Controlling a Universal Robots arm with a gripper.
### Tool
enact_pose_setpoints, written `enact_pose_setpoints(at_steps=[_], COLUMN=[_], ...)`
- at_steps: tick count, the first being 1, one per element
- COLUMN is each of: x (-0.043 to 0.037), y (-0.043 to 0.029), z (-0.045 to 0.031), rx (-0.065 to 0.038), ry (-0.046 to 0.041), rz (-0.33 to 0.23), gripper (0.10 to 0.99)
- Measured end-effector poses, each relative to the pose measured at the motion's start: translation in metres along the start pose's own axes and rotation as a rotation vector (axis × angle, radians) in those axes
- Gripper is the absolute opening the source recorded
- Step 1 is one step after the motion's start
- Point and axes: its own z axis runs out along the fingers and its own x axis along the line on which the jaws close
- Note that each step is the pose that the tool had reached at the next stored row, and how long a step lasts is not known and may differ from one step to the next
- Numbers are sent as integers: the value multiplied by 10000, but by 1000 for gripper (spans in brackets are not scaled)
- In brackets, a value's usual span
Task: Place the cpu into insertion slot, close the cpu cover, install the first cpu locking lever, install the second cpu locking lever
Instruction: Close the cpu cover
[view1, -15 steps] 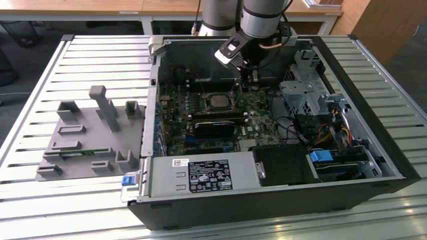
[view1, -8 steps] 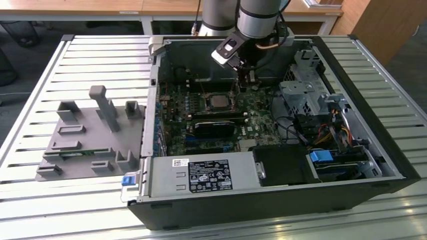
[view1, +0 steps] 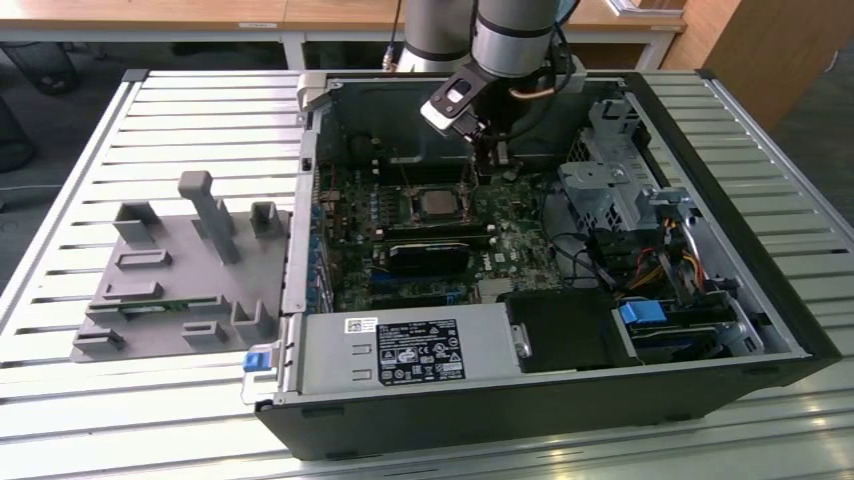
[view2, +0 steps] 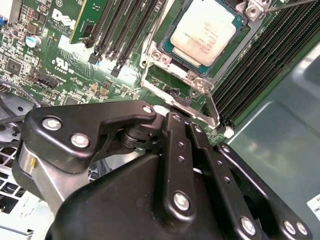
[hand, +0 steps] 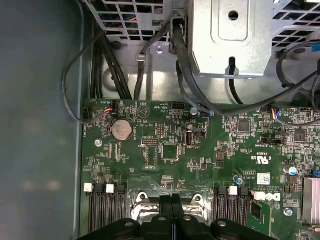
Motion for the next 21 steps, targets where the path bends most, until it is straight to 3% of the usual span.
enact_pose_setpoints(at_steps=[13, 21], x=[2, 4], y=[-149, -306], z=[23, 49], rx=[0, 1], ry=[1, -1], rz=[0, 1], gripper=[106, 106])
